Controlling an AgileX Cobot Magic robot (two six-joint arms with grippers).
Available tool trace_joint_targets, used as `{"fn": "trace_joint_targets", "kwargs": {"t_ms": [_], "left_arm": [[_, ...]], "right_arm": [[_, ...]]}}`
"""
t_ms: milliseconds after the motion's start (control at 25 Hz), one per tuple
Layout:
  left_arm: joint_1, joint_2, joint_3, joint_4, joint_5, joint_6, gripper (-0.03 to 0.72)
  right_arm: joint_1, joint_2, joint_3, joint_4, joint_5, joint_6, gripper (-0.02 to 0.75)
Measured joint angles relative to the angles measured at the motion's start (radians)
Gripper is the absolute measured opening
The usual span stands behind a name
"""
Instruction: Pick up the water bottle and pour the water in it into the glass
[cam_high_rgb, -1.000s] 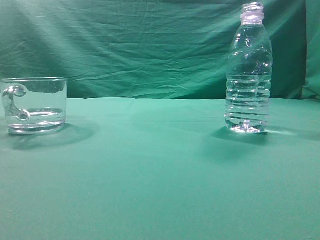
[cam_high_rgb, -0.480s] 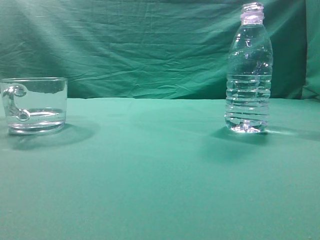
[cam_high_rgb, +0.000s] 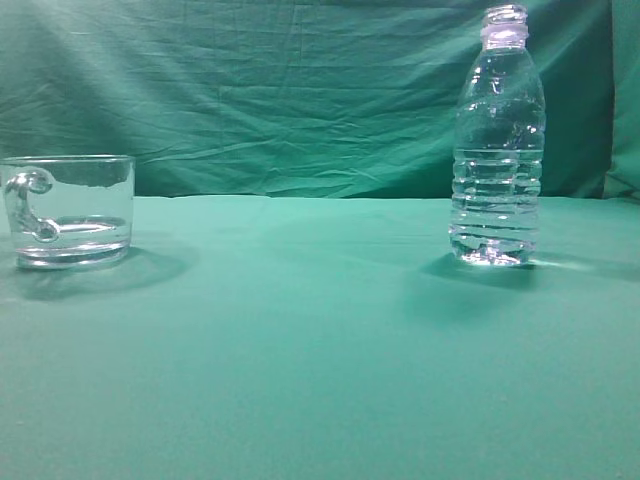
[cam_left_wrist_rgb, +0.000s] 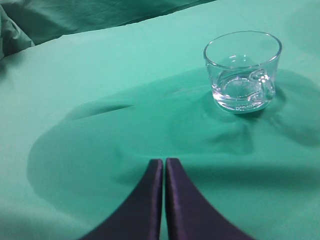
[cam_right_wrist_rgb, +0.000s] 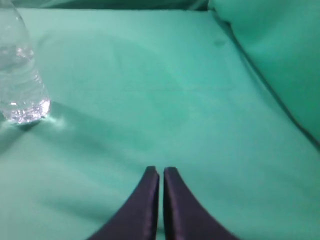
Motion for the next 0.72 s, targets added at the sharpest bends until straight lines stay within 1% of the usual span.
{"fn": "trace_joint_targets", "kwargs": {"t_ms": [160,720], "left_arm": [[0.000,0.000,0.000,0.000,0.000,0.000,0.000],[0.000,0.000,0.000,0.000,0.000,0.000,0.000]], "right_arm": [[-0.002,0.000,0.007,0.000,-0.035,0.000,0.000],[-0.002,0.000,0.009,0.008,-0.043,0.021,0.000]]}}
